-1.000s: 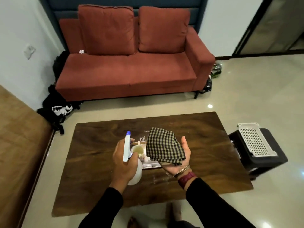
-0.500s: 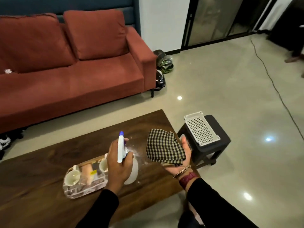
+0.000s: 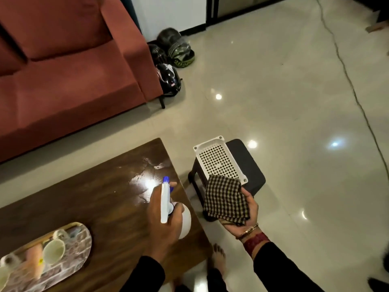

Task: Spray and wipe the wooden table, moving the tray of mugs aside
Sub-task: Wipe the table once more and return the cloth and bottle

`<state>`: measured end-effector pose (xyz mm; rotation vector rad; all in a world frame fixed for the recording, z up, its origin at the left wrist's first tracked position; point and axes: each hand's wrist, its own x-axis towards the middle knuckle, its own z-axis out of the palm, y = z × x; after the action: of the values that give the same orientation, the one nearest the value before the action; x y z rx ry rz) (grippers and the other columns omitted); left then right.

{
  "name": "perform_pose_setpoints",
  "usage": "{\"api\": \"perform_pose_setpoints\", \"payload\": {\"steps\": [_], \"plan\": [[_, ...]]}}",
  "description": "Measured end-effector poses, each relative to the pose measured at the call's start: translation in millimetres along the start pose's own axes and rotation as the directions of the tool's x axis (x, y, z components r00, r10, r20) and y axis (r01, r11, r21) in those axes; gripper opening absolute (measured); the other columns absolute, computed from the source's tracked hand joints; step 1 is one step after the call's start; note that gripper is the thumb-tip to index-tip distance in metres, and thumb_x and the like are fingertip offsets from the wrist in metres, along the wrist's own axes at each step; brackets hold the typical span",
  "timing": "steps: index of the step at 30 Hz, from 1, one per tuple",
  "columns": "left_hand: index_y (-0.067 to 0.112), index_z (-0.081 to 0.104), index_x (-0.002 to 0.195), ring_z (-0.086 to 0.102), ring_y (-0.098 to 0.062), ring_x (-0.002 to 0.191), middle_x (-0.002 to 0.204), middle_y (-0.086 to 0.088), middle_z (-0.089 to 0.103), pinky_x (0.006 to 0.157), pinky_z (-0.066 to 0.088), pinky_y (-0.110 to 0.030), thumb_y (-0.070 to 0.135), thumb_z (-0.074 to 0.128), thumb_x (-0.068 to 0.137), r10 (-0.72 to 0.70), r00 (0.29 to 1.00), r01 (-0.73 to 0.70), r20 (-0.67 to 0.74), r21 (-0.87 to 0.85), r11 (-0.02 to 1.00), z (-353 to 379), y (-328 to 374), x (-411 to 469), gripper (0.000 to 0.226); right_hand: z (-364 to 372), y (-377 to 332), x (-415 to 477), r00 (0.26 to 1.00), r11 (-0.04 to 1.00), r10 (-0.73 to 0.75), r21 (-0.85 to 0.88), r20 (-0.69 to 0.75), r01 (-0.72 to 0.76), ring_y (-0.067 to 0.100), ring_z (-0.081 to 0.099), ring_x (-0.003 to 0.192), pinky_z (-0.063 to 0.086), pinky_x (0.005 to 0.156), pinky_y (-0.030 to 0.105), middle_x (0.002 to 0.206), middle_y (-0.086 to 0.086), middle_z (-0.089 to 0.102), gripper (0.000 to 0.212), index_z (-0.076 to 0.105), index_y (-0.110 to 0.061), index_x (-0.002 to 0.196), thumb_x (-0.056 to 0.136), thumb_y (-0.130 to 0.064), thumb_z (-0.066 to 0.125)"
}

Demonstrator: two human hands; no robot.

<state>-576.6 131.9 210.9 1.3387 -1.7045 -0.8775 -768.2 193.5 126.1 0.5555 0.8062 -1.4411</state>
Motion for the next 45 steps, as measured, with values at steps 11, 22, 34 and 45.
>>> {"api": "perform_pose_setpoints", "payload": {"steps": [11,22,34,45], "plan": [[0.063,0.045,0.124,0.048,0.023,0.111,0.115,0.05,0.05,0.098,0.038,-0.007,0.031,0.068,0.083,-0.251,0.967,0.249,0.055,0.037,0.968,77.1,-123.8,11.9,0.057,-80.6,-67.8,174.4,0.942,0.955,-0.29,0.009,-0.169,0.296,0.028,0.065,0.098,0.049,0.086,0.038,0.115,0.01,0.069,0.051,0.07,-0.013,0.118,0.086,-0.047,0.051],[0.054,0.053,0.105,0.056,-0.011,0.073,0.086,0.021,0.054,0.069,0.051,-0.027,-0.004,0.064,0.07,-0.052,0.998,0.05,0.041,0.046,0.998,134.8,-160.6,28.4,0.069,-63.0,-41.6,273.1,0.778,-0.42,-0.625,-0.868,0.063,-0.267,0.038,0.015,0.156,0.012,0.126,0.054,0.169,0.02,0.015,0.084,0.024,-0.006,0.161,0.093,-0.054,0.039],[0.016,0.057,0.121,0.059,-0.012,0.098,0.111,0.005,0.06,0.087,0.054,-0.034,-0.005,0.068,0.074,0.055,0.992,-0.048,0.113,-0.065,0.997,205.7,-137.6,114.1,0.052,-81.7,-14.5,278.0,0.771,-0.514,-0.622,-0.814,0.139,-0.268,0.03,-0.005,0.161,0.006,0.128,0.053,0.174,0.012,-0.007,0.096,0.004,-0.009,0.165,0.084,-0.053,0.029],[0.001,0.048,0.123,0.057,-0.026,0.093,0.112,-0.012,0.05,0.083,0.039,-0.005,0.018,0.071,0.091,0.089,0.986,-0.075,0.143,-0.102,0.992,332.0,-183.1,199.8,0.042,-84.2,-8.1,288.3,0.73,-0.502,-0.667,-0.813,0.147,-0.295,0.03,0.0,0.161,0.009,0.127,0.053,0.174,0.013,-0.002,0.096,0.008,-0.009,0.166,0.082,-0.054,0.023]]}}
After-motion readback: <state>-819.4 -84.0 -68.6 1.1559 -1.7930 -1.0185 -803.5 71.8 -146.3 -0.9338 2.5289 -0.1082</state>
